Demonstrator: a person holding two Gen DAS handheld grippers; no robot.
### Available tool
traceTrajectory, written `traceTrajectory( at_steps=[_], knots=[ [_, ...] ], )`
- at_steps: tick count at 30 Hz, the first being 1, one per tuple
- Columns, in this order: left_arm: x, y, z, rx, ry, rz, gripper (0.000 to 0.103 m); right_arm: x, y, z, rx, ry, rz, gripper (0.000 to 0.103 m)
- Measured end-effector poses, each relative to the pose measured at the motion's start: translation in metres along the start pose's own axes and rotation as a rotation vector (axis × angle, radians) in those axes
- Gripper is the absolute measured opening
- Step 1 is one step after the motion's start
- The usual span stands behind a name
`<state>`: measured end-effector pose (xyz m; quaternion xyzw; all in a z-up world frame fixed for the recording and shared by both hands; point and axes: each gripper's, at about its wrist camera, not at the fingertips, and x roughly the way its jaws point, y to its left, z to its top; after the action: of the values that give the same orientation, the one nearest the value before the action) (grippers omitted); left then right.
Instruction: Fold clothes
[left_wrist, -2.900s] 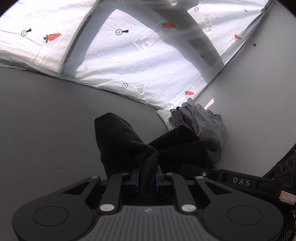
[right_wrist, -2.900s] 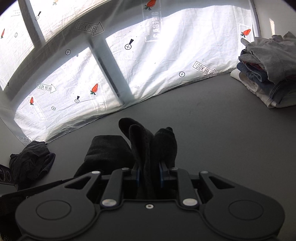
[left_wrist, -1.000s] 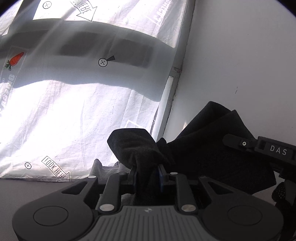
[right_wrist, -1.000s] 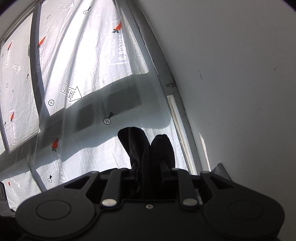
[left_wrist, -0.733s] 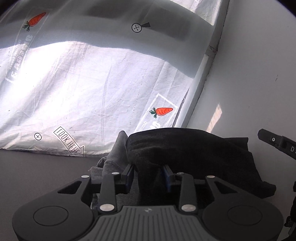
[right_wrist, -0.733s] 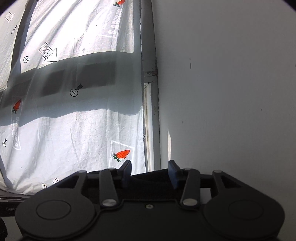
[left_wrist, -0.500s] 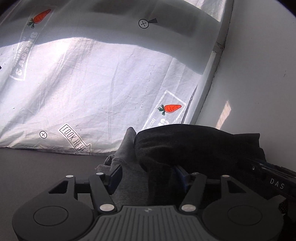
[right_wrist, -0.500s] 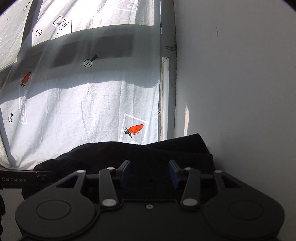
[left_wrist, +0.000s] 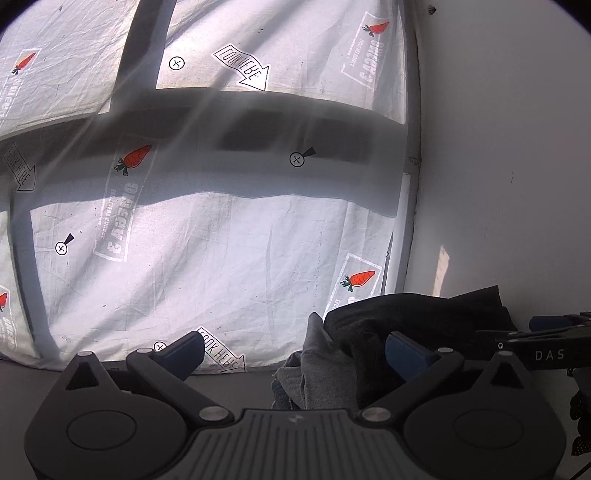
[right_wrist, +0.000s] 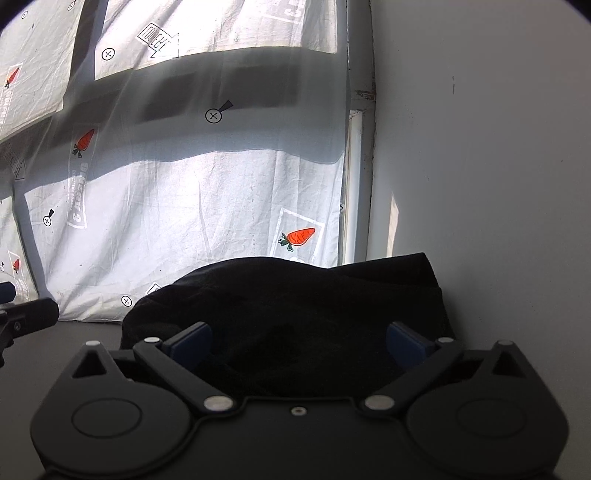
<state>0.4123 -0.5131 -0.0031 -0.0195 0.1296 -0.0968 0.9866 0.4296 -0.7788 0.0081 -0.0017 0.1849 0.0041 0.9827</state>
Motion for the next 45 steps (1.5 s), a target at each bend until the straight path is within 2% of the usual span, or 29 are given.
traceTrajectory(
  at_steps=[4,6,11,13,17,22,32,38,45],
  knots=[
    [-0.047,0.015,0.005,-0.047,-0.026,0.009,0.103,-0.04,0.018,-0.005,0.05,-0.039,0.013,0.103],
    [-0.072,0.02,0.003,-0.048,-0.039,0.037,0.103,-0.06,0.027,-0.011,0.087,-0.054,0.035,0.103],
    [-0.138,0.029,-0.01,-0.007,-0.026,0.057,0.103,-0.108,0.056,-0.033,0.152,-0.036,0.166,0.103],
    [-0.162,0.035,-0.014,-0.003,0.004,0.078,0.103,-0.126,0.072,-0.039,0.157,-0.028,0.187,0.103],
    [-0.21,0.059,-0.018,-0.027,0.032,0.121,0.103,-0.162,0.116,-0.045,0.084,-0.027,0.16,0.103],
    [-0.256,0.108,-0.025,-0.077,0.079,0.119,0.103,-0.203,0.183,-0.059,0.037,-0.01,0.166,0.103],
    [-0.351,0.221,-0.04,-0.002,0.145,0.198,0.103,-0.274,0.328,-0.091,0.005,0.052,0.151,0.103],
    [-0.41,0.283,-0.056,-0.031,0.162,0.205,0.103,-0.319,0.415,-0.113,-0.007,0.091,0.141,0.103],
    [-0.468,0.33,-0.071,-0.02,0.176,0.195,0.103,-0.373,0.476,-0.141,-0.008,0.126,0.109,0.103]
  ],
)
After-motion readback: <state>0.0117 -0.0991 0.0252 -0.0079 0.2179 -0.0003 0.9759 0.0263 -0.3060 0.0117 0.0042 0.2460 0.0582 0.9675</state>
